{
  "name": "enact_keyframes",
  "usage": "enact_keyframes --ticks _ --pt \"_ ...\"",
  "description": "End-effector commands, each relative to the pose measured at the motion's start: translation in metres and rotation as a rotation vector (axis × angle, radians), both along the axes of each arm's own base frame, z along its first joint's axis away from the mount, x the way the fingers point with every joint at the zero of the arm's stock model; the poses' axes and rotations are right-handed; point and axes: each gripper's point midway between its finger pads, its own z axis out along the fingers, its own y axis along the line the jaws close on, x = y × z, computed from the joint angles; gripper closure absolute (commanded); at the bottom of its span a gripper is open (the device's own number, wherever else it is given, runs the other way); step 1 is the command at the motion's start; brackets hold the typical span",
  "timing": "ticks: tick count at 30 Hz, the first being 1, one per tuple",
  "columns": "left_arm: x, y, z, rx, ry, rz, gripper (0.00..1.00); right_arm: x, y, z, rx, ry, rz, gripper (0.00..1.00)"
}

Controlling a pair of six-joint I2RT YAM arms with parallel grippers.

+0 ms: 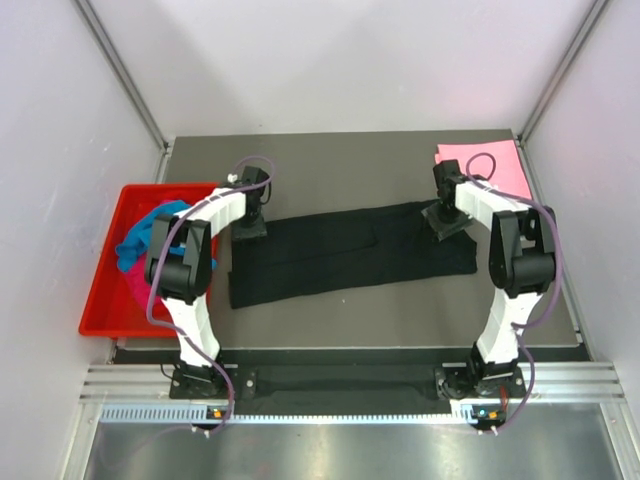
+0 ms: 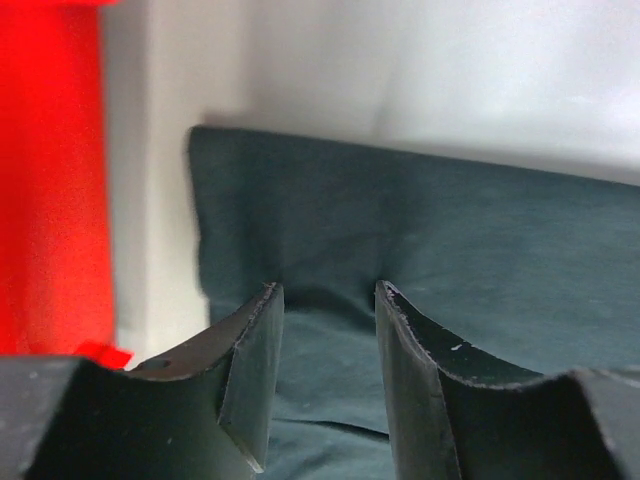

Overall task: Fold and stack the t-shirts
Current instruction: Fold the tshirt

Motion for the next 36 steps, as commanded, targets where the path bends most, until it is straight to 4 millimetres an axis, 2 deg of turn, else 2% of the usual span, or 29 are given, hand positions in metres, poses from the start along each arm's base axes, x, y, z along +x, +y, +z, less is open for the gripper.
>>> enact_keyframes --ticks 1,6,8,12,14,16,18,20,22,23,25,26,29,32,36 --pt "-0.029 0.032 0.009 0.120 0.058 0.081 0.53 0.014 0.016 -0.016 0.004 -0.010 0.026 0.53" --pt "-0.022 0.038 0.038 0.137 -0.015 0.101 0.53 0.021 0.018 -0.020 -0.008 -0.001 0.044 0.53" --pt "-0.013 0.031 0.049 0.101 -0.044 0.080 0.53 0.022 0.022 -0.020 -0.007 -0.009 0.054 0.53" --pt "0.014 -0.006 0.071 -0.057 -0.142 -0.130 0.54 0.021 0.026 -0.023 -0.010 -0.002 0.077 0.53" --pt "0.020 -0.021 0.074 -0.123 -0.163 -0.203 0.58 0.021 0.025 -0.022 -0.011 -0.010 0.076 0.53" --pt "0.027 -0.050 0.075 -0.250 -0.191 -0.307 0.66 0.018 0.025 -0.022 -0.011 -0.011 0.079 0.53" --pt "0.022 -0.084 0.073 -0.388 -0.187 -0.441 0.73 0.016 0.024 -0.020 -0.011 -0.017 0.085 0.53" --pt "0.021 -0.104 0.072 -0.425 -0.198 -0.516 0.77 0.014 0.022 -0.021 -0.020 -0.018 0.086 0.53" --pt "0.023 -0.105 0.057 -0.399 -0.173 -0.510 0.84 0.015 0.022 -0.019 -0.018 -0.029 0.084 0.53" --pt "0.018 -0.100 0.038 -0.381 -0.109 -0.472 0.87 0.015 0.022 -0.019 -0.019 -0.031 0.082 0.53" --pt "0.021 -0.082 0.022 -0.289 -0.058 -0.398 0.94 0.015 0.023 -0.021 -0.018 -0.027 0.090 0.53" --pt "0.013 -0.077 0.007 -0.275 0.008 -0.371 0.95 0.016 0.024 -0.020 -0.015 -0.030 0.093 0.53" --pt "0.006 -0.066 -0.006 -0.235 0.055 -0.312 0.97 0.021 0.027 -0.023 -0.011 -0.042 0.112 0.53" --pt "-0.002 -0.042 -0.016 -0.154 0.087 -0.194 0.98 0.025 0.031 -0.023 -0.003 -0.047 0.139 0.53" --pt "-0.022 -0.025 -0.026 -0.127 0.141 -0.118 0.99 0.030 0.040 -0.020 -0.007 -0.070 0.168 0.53"
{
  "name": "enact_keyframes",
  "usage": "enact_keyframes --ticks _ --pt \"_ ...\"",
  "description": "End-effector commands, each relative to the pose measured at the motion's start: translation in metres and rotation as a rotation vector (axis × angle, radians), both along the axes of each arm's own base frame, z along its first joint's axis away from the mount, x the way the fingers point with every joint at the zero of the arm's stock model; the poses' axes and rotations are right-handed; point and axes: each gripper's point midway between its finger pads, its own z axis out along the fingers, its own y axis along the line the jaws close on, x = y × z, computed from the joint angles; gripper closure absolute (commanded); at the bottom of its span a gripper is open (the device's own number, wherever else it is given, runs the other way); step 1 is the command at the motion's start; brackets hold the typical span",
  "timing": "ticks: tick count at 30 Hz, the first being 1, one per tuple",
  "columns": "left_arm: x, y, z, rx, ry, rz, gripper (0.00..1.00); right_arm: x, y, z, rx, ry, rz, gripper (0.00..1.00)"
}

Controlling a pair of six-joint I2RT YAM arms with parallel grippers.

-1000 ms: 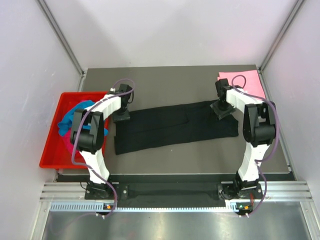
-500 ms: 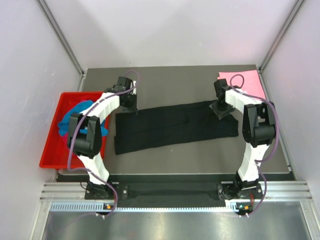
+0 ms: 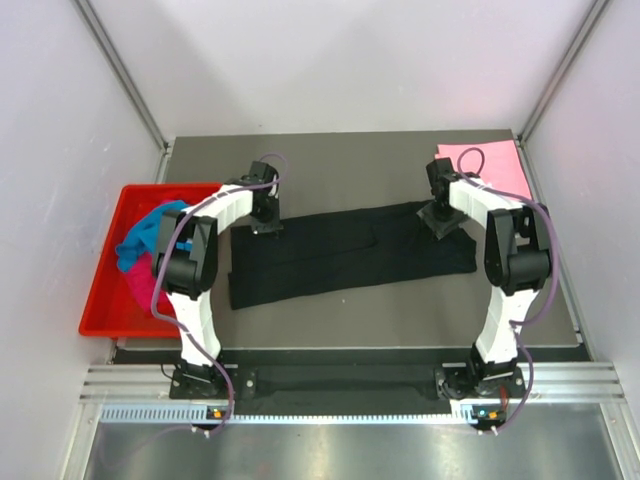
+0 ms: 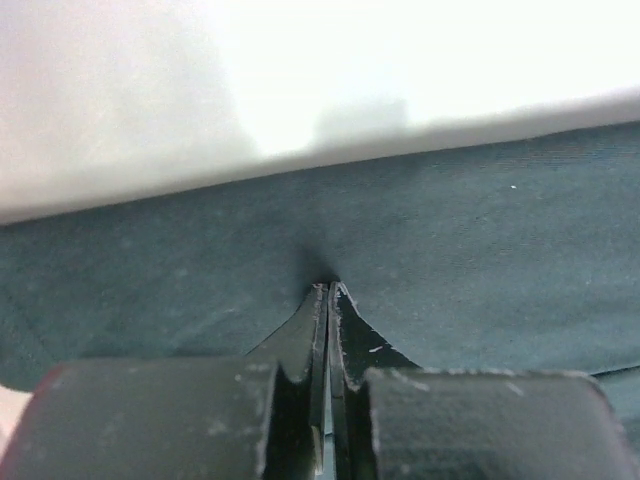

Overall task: Fold and stack the t-shirts
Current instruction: Fold the tshirt

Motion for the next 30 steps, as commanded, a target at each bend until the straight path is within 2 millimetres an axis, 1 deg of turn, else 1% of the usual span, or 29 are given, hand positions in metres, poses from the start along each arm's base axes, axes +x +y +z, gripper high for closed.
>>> enact_keyframes --ticks 1,2,3,5,6,8,10,12,13,14,16,18,22,23,25,26,27,30 --pt "-0.039 0.044 -0.024 0.146 0.133 0.126 0.99 0.030 0.037 -0.017 0.064 -0.097 0.060 0.53" --pt "-0.042 0.045 -0.023 0.153 0.133 0.131 0.98 0.031 0.038 -0.018 0.064 -0.096 0.066 0.53" --pt "-0.049 0.049 -0.027 0.168 0.149 0.141 0.98 0.032 0.041 -0.017 0.063 -0.099 0.075 0.53" --pt "-0.055 0.057 -0.026 0.198 0.149 0.171 0.98 0.033 0.047 -0.018 0.065 -0.098 0.089 0.53" --pt "-0.063 0.060 -0.029 0.207 0.163 0.176 0.99 0.032 0.050 -0.019 0.065 -0.095 0.094 0.53" --pt "-0.073 0.063 -0.030 0.206 0.173 0.191 1.00 0.030 0.053 -0.020 0.072 -0.092 0.086 0.53" --pt "-0.076 0.064 -0.025 0.200 0.163 0.205 1.00 0.024 0.057 -0.023 0.075 -0.084 0.084 0.53" --pt "-0.083 0.067 -0.025 0.200 0.169 0.219 1.00 0.024 0.066 -0.023 0.091 -0.096 0.091 0.53" --pt "-0.084 0.067 -0.020 0.197 0.159 0.220 1.00 0.023 0.068 -0.023 0.098 -0.095 0.093 0.53" --pt "-0.089 0.070 -0.020 0.205 0.166 0.222 1.00 0.023 0.070 -0.024 0.101 -0.094 0.097 0.53" --pt "-0.091 0.076 -0.016 0.232 0.150 0.231 0.99 0.024 0.076 -0.022 0.104 -0.096 0.107 0.53" --pt "-0.097 0.082 -0.017 0.242 0.164 0.243 0.99 0.024 0.080 -0.023 0.111 -0.096 0.115 0.53" --pt "-0.105 0.087 -0.018 0.239 0.174 0.267 0.99 0.033 0.091 -0.018 0.125 -0.121 0.142 0.53" --pt "-0.108 0.088 -0.019 0.244 0.179 0.268 0.99 0.033 0.092 -0.022 0.126 -0.111 0.147 0.53" --pt "-0.110 0.091 -0.015 0.249 0.167 0.279 0.99 0.037 0.097 -0.023 0.131 -0.113 0.158 0.53" --pt "-0.111 0.092 -0.015 0.251 0.168 0.280 0.99 0.037 0.098 -0.028 0.129 -0.103 0.166 0.53" --pt "-0.111 0.092 -0.012 0.250 0.164 0.287 0.99 0.042 0.099 -0.027 0.129 -0.110 0.167 0.53" --pt "-0.113 0.089 -0.010 0.220 0.155 0.296 0.99 0.047 0.098 -0.039 0.120 -0.091 0.173 0.53"
